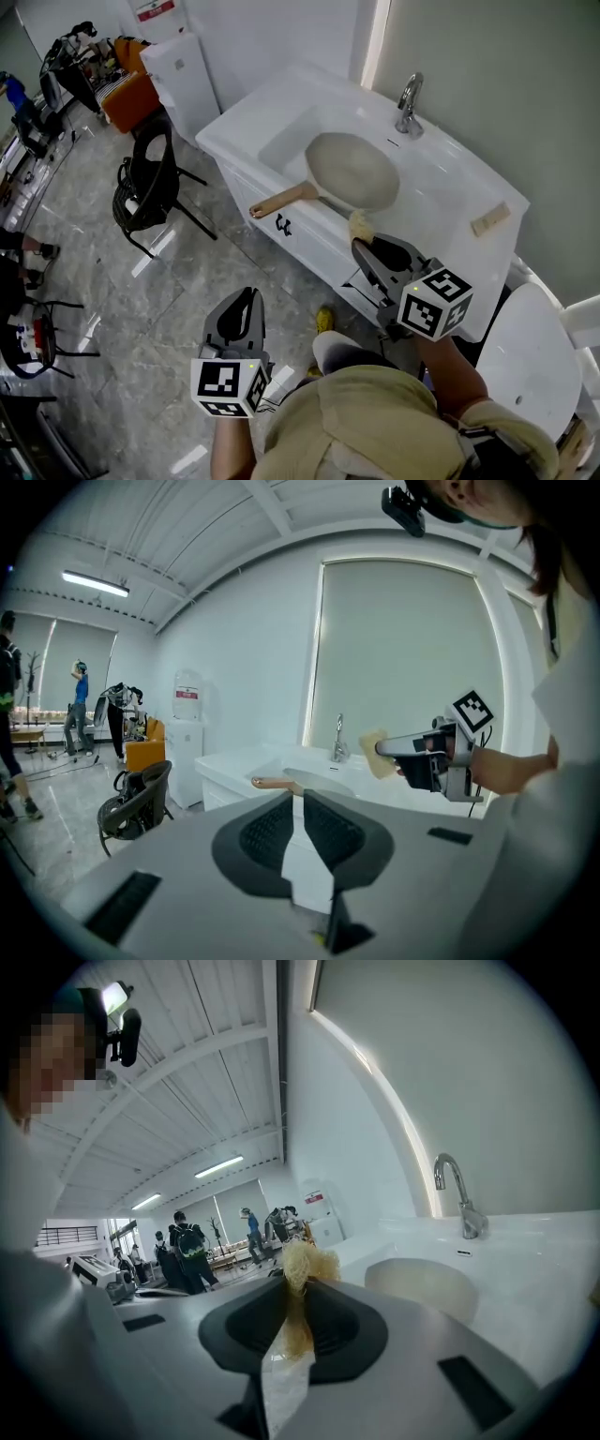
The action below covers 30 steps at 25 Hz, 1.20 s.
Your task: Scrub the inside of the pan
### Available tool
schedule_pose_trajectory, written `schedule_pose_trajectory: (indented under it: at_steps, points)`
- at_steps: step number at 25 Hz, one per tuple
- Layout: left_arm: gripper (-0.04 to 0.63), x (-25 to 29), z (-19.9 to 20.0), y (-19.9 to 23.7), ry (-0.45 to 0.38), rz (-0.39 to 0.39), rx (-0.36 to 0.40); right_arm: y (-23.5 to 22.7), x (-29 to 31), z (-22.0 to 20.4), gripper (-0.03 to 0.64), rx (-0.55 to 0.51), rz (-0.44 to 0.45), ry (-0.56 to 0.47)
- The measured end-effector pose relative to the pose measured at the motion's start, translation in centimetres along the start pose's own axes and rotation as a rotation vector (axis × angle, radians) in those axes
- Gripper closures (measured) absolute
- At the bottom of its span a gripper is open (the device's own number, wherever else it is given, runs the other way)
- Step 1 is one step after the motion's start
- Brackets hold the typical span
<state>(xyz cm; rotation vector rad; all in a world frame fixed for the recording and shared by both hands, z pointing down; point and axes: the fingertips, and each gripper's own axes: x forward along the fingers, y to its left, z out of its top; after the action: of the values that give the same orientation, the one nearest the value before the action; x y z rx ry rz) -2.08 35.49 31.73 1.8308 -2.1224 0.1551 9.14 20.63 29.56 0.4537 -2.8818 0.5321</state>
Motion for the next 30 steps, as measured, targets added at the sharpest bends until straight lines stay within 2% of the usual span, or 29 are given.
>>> schedule_pose_trajectory:
  at_steps: [9, 13, 19, 22, 30]
  points:
    - [0.497, 8.1, 2.7, 2.7, 0.057, 0.018, 0.088, -6.0, 4.4, 2.1, 0.543, 0.011, -0.011, 0.029]
    - [0.46, 11.8, 3.7, 3.1, 0.087, -0.003, 0.102, -8.9, 5.4, 2.7, 0.543, -0.007, -0.027, 0.043]
    - [0.473, 16.2, 6.2, 2.9, 0.089, -0.021, 0.173, -12.4, 6.7, 3.1, 0.543, 0.019, -0.053, 0.054]
    - [0.508, 17.7, 7.1, 2.3, 0.106, -0.064, 0.205, -13.5, 6.9, 3.2, 0.543, 0.036, -0.067, 0.053]
    - [0.52, 21.8, 9.2, 0.2, 0.141, -0.22, 0.285, -16.6, 6.7, 3.1, 0.543, 0.082, -0.162, 0.051]
